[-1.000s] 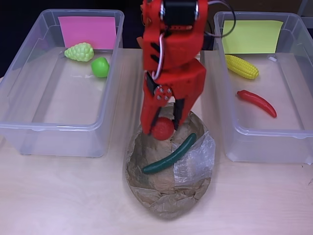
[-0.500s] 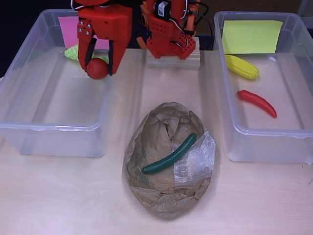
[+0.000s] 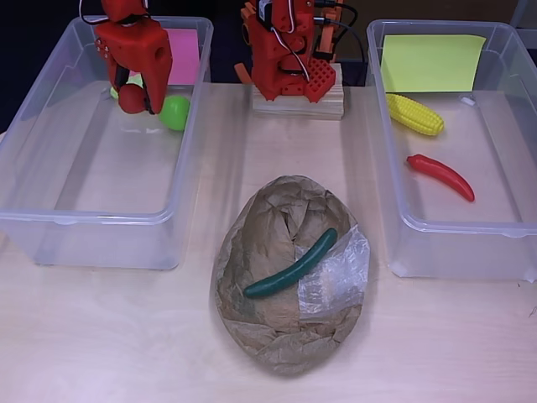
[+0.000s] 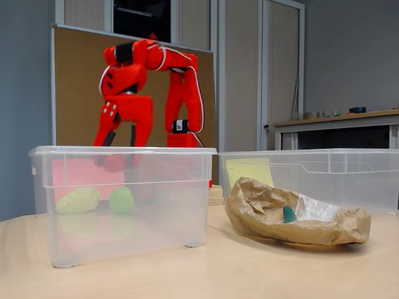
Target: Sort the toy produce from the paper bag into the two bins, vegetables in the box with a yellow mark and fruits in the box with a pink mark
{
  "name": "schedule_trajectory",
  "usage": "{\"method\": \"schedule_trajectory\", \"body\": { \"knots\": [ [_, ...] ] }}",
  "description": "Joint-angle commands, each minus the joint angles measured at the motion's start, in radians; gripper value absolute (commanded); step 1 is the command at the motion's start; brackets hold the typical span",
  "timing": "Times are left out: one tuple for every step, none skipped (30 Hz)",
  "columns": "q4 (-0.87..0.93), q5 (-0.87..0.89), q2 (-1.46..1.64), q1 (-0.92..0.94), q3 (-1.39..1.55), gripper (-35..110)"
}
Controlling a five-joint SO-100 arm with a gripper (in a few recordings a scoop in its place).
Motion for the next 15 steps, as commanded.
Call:
{"method": "schedule_trajectory", "body": {
  "knots": [
    [-0.069, 0.018, -0.017, 0.057, 0.072, 34],
    [-0.091, 0.014, -0.026, 0.064, 0.091, 35],
    [-0.107, 0.012, -0.034, 0.071, 0.104, 35],
    [-0.117, 0.009, -0.04, 0.074, 0.112, 36],
    [-0.123, 0.003, -0.046, 0.077, 0.117, 37],
    [-0.126, -0.002, -0.052, 0.08, 0.117, 38],
    [-0.126, -0.003, -0.055, 0.08, 0.115, 39],
    [-0.124, -0.008, -0.055, 0.078, 0.11, 41],
    [-0.12, -0.015, -0.052, 0.071, 0.106, 41],
    [-0.106, -0.021, -0.046, 0.061, 0.097, 41],
    [-0.089, -0.032, -0.032, 0.048, 0.084, 42],
    [-0.069, -0.048, -0.017, 0.029, 0.066, 42],
    [-0.041, -0.063, 0.002, 0.008, 0.044, 41],
    [-0.015, -0.08, 0.021, -0.015, 0.02, 41],
    [0.009, -0.098, 0.044, -0.044, -0.008, 40]
  ]
}}
